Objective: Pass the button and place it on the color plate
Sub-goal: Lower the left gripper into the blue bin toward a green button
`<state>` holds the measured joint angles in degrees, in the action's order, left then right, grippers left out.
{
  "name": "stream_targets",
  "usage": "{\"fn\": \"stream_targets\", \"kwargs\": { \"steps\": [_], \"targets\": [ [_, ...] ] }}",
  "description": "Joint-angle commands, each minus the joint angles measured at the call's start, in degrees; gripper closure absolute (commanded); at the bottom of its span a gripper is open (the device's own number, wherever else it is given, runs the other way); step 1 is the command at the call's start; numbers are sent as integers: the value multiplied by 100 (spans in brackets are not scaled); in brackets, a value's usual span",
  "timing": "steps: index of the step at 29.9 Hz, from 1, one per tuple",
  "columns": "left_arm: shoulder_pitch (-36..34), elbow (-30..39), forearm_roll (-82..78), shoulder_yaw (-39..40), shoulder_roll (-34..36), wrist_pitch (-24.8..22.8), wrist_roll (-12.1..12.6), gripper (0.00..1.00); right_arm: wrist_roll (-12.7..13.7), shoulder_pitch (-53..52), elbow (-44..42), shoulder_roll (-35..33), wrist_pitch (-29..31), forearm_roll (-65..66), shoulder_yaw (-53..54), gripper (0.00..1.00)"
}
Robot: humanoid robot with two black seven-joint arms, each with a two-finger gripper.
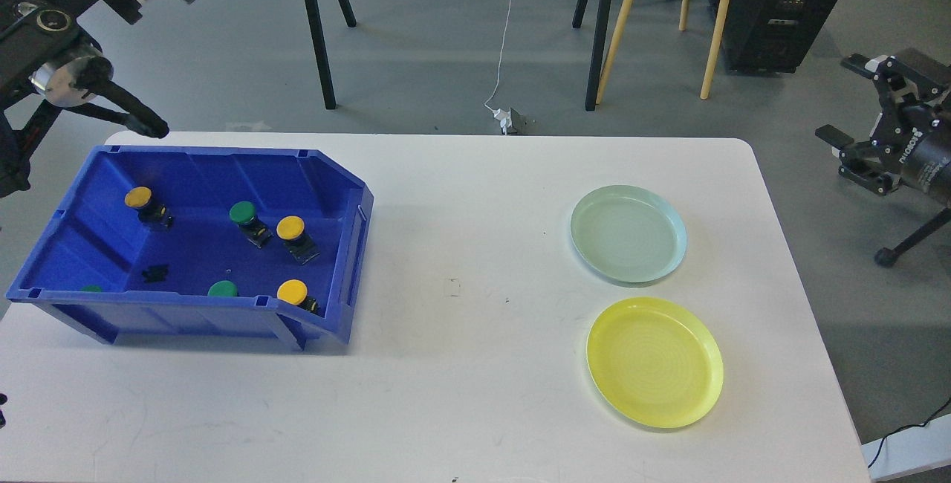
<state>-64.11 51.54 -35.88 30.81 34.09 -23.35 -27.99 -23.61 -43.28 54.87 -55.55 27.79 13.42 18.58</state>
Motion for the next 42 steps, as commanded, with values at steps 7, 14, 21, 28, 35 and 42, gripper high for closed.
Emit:
{"fn": "stream_targets", "kwargs": {
  "steps": [7, 14, 21, 28, 35, 42],
  "targets": [
    [13, -347, 283, 23, -596, -187, -1, 0, -381, 793, -56, -413, 21, 266, -162, 1],
    [214, 48, -1268, -593, 79, -380, -1, 0, -439, 1207, -460, -519, 21, 741, -179, 1],
    [241, 856, -2950, -1058, 1125, -465, -1, 0, -439, 1207, -733, -501, 21, 732, -118, 1],
    [241, 1306, -4179, -1823, 1838, -465, 284, 0, -439, 1111, -785, -475, 21, 732, -65, 1],
    [627, 745, -5262, -2061, 1690, -329, 610, 0, -439, 1111, -838, -466, 21, 732, 40, 1],
    [821, -819, -5745, -2079, 706, -109, 663, 0, -439, 1120, -829, -466, 21, 732, 31, 1]
  ]
}}
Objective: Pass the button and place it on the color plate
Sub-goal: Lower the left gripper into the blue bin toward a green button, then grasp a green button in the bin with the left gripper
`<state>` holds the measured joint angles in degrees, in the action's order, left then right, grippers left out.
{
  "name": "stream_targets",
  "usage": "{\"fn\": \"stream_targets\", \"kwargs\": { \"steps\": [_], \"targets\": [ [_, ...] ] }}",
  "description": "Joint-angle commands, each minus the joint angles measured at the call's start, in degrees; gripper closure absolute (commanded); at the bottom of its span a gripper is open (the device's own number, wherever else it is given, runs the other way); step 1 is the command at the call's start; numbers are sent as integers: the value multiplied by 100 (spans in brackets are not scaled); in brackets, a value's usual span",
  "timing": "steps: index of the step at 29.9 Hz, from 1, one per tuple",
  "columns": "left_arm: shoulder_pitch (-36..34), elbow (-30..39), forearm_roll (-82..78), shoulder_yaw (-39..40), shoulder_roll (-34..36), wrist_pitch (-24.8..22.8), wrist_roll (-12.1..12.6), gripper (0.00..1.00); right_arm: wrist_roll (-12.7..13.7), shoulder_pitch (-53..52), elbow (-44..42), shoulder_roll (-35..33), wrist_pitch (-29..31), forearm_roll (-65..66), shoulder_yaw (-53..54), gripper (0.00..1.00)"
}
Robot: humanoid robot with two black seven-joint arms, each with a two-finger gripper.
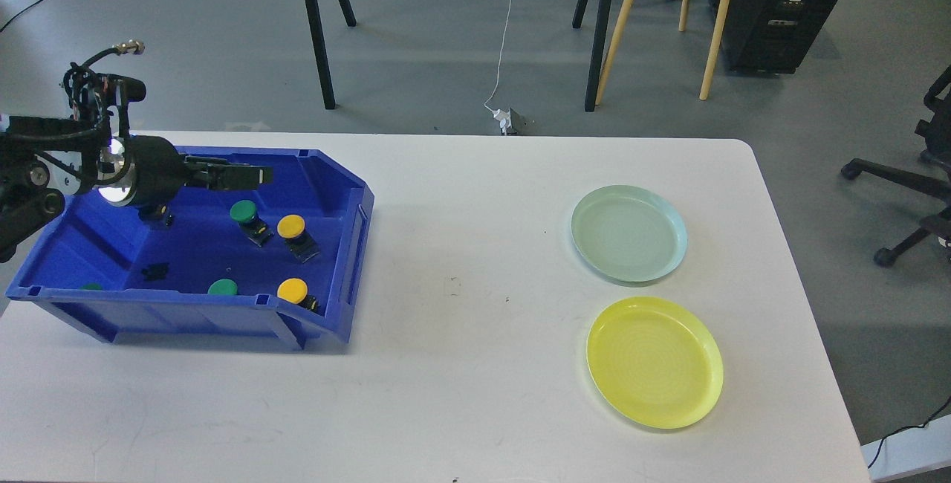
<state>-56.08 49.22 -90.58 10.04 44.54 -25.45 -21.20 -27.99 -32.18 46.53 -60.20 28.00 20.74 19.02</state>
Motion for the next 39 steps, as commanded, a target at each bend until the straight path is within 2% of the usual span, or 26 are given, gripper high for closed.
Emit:
{"fn": "stream_targets", "kwargs": {
  "steps": [1, 5, 15, 24, 36, 39],
  "targets": [
    [19, -763, -293, -2, -480, 128, -24, 0, -1, 10, 6, 9, 0, 0, -21, 1],
    [36, -1431, -337, -10, -972, 163, -51, 0, -1, 28, 6, 44, 0, 0, -56, 1],
    [142, -2319, -232, -406, -1623, 453, -86, 0, -1, 45, 15, 53, 0, 0, -83, 1],
    [264, -3418, -196, -406, -2142, 567, -314, 0, -1, 72, 14, 61, 0, 9, -91, 1],
    [335, -3454, -205, -406, -2116, 541, -376, 0, -1, 89, 6, 105, 0, 71, -118, 1],
    [396, -3445, -205, -415, -2125, 497, -437, 7, -1, 89, 6, 158, 0, 80, -118, 1]
  ]
}}
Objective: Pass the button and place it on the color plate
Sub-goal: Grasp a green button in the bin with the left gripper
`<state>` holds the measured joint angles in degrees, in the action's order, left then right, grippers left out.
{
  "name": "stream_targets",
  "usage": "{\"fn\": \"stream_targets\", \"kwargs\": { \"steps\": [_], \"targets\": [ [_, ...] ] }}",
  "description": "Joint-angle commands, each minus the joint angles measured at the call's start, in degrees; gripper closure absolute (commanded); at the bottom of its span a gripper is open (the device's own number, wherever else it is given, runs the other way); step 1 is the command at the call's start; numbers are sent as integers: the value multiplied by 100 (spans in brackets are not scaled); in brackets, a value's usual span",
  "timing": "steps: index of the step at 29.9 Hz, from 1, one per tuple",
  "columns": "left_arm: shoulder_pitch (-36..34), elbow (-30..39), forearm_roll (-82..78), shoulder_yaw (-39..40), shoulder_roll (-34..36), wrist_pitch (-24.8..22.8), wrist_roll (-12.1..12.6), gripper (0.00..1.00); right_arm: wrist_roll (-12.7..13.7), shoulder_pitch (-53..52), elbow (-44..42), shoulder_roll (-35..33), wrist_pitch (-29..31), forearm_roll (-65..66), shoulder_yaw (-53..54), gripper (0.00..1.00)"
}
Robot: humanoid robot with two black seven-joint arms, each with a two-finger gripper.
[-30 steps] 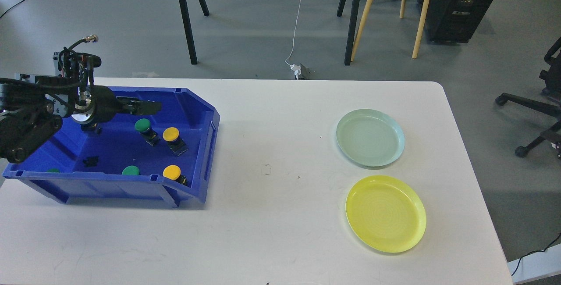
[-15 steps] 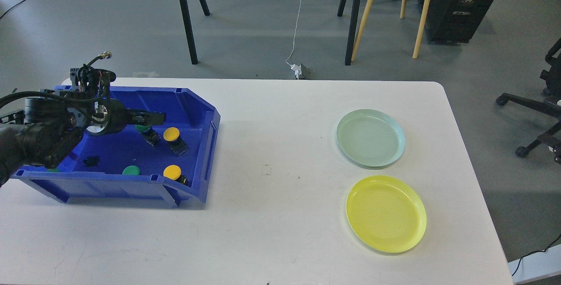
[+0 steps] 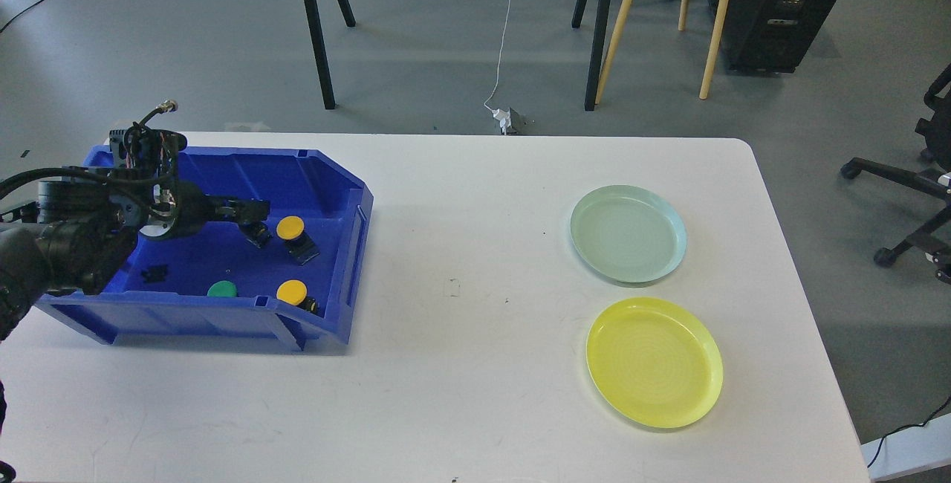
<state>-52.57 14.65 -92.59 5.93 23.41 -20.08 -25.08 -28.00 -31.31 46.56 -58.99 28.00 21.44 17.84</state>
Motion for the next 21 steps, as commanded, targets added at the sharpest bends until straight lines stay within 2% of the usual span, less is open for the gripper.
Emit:
{"fn": "stream_targets", "kwargs": {
  "steps": [1, 10, 14, 21],
  "targets": [
    [45, 20, -13, -4, -12, -48, -67, 8, 0, 2, 3, 36, 0, 10, 0, 1],
    [27, -15, -5, -4, 23, -48, -120, 20, 0, 2, 3, 54, 0, 19, 0, 1],
    [27, -15, -31, -13, 15, -57, -120, 32, 0, 2, 3, 54, 0, 19, 0, 1],
    [19, -15, -14, -127, -3, -57, -120, 59, 0, 11, 3, 54, 0, 19, -9, 1]
  ]
}}
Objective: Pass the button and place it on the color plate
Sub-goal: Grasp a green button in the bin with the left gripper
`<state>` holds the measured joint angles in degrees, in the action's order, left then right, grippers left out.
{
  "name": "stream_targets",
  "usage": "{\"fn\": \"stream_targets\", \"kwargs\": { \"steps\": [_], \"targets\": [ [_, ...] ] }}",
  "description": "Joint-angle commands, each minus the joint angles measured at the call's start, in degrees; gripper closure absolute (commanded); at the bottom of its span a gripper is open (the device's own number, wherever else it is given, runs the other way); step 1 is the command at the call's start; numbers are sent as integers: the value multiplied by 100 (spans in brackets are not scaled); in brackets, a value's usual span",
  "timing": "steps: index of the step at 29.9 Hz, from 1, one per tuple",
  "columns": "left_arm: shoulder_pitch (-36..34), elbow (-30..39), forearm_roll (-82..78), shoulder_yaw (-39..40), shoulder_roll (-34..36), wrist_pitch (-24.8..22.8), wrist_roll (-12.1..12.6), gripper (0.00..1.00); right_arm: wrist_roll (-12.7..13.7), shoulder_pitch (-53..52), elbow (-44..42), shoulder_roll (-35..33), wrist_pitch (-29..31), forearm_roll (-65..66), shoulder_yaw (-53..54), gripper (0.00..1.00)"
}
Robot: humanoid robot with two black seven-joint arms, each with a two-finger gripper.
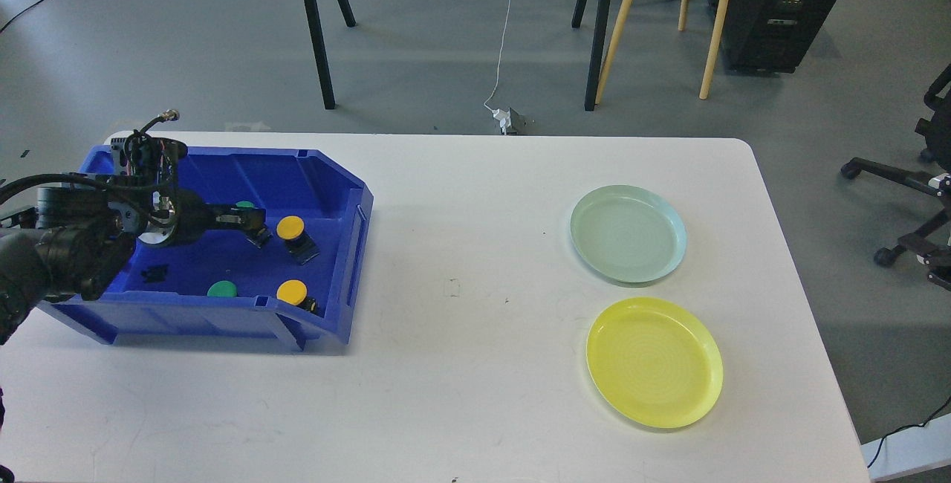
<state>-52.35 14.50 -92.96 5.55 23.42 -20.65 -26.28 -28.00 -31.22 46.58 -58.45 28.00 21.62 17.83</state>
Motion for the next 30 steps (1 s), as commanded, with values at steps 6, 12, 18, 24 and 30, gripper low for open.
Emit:
{"fn": "stream_targets", "kwargs": {
  "steps": [6, 12, 18, 24, 30],
  "targets": [
    [-56, 36, 41, -133, 5, -1, -78, 74, 0, 2, 0, 61, 0, 0, -8, 1],
    [-65, 71, 85, -124, 119, 52, -172, 76, 0, 2, 0, 105, 0, 0, 1, 1],
    [-47, 89, 94, -150, 611, 17, -172, 76, 0, 2, -9, 105, 0, 9, 1, 1],
    [-29, 89, 93, -414, 1024, 25, -172, 77, 0, -16, -9, 281, -75, 9, 1, 1],
    [-29, 97, 111, -388, 1174, 17, -172, 77, 0, -42, -9, 483, -145, 26, -8, 1]
  ]
}}
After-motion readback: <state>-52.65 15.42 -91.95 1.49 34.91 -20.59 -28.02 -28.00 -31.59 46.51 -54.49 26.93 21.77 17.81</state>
